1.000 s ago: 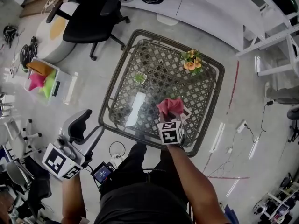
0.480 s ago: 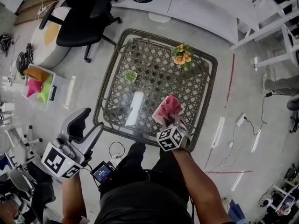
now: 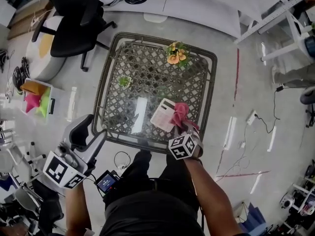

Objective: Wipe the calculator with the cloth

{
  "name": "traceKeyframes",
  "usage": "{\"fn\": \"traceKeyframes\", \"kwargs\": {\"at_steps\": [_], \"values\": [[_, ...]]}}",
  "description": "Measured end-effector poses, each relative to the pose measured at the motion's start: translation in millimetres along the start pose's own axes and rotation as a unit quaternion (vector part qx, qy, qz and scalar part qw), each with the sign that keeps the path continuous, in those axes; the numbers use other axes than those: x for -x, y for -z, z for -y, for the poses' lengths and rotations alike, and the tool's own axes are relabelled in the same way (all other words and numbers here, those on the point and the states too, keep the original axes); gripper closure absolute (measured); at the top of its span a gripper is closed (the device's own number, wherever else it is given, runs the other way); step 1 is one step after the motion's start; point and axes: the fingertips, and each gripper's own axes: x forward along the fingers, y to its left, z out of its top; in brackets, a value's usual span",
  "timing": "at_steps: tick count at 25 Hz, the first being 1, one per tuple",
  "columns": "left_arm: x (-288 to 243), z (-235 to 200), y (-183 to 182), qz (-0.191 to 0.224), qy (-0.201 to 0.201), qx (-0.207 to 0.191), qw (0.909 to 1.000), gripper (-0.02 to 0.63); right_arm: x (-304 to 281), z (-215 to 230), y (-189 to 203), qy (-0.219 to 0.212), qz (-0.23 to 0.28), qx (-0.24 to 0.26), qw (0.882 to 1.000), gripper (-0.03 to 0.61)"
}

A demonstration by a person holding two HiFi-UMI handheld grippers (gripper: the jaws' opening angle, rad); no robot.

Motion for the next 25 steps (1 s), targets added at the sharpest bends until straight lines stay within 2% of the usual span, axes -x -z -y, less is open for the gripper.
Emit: {"fn": "traceKeyframes", "kwargs": {"at_steps": [3, 5, 7, 9, 11, 13, 15, 25], "values": [[-8, 6, -3, -0.001, 0.007, -0.003, 1.0000, 0.379, 6, 11, 5, 0.005, 0.007, -0.052, 0.999, 0.509], [-13, 10, -5, -0.001, 0.012, -0.005, 0.9999, 0.379, 13, 22, 4, 0.006, 0.025, -0.129, 0.991, 0.509], [-19, 12, -6, -0.002, 0.016, -0.006, 0.9998, 0.379, 21, 38, 2, 0.006, 0.046, -0.237, 0.970, 0.509], [-22, 12, -7, -0.003, 0.019, -0.006, 0.9998, 0.379, 25, 48, 2, 0.003, 0.063, -0.330, 0.942, 0.509], [-24, 11, -7, -0.004, 0.020, -0.006, 0.9998, 0.379, 22, 48, 1, -0.006, 0.071, -0.384, 0.920, 0.509], [-23, 9, -5, -0.005, 0.019, -0.004, 0.9998, 0.379, 17, 42, -1, -0.016, 0.071, -0.406, 0.911, 0.509], [-21, 5, -3, -0.006, 0.015, -0.002, 0.9999, 0.379, 11, 35, -4, -0.024, 0.066, -0.414, 0.908, 0.509], [0, -18, 2, -0.002, -0.008, 0.010, 0.9999, 0.379, -10, 4, -31, -0.056, 0.039, -0.409, 0.910, 0.509]]}}
